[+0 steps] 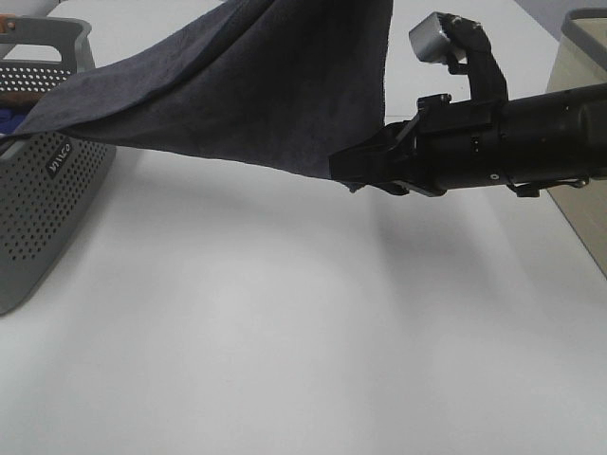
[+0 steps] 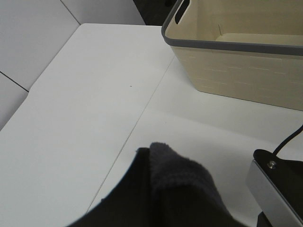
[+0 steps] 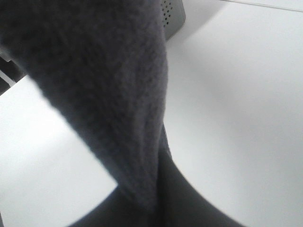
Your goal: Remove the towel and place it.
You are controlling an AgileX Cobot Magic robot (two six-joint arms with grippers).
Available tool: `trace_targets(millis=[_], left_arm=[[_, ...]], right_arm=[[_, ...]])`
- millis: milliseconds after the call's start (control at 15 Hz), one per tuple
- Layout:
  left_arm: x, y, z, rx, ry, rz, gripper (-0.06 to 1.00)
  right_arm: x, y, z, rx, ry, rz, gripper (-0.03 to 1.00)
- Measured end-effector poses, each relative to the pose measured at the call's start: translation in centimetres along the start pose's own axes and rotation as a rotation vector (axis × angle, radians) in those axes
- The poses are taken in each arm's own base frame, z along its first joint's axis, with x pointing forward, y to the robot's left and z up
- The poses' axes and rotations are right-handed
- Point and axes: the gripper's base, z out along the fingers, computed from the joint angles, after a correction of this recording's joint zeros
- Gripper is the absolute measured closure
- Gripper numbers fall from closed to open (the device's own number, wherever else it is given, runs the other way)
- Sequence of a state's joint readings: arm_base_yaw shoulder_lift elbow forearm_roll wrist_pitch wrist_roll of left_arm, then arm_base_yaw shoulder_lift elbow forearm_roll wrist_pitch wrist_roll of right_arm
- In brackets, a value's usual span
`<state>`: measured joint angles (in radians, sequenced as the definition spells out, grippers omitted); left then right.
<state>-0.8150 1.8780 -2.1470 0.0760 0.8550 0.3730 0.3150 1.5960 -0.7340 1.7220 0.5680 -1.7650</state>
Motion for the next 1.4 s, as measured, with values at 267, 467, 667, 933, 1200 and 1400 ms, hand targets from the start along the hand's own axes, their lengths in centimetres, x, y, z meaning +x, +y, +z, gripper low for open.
trace_targets(millis=[267,467,667,933,1200,1400], left_arm=[[0.2,-0.1,0.0,0.010,0.026,0.061,0.94],[0.6,-0.2,0.0,0.027,0.062,0.095,0.94],[0.9,0.0,0.0,0.012,0.102,0.126,0.94],[1.4,1.0,-0.2,-0.093,0.170,0.220,0.94],[1.3,2.3,-0.2,-0.194,0.150,0.265,0.94],[0.9,5.2,-0.4,-0.314,0.000,0.161,0.94]], right_arm=[[0.5,0.2,-0.2,-0.013,0.186,0.008,0.96],[-0.3,-0.1,-0.8,0.037,0.366,0.058,0.96],[-2.6,-0.6,-2.1,0.177,0.527,0.145,0.96],[-6.9,-0.6,-5.6,0.406,0.648,0.140,0.96],[-13.7,1.0,-10.4,0.606,0.504,0.003,0.96],[-18.1,1.8,-12.6,0.686,0.391,-0.088,0.96]])
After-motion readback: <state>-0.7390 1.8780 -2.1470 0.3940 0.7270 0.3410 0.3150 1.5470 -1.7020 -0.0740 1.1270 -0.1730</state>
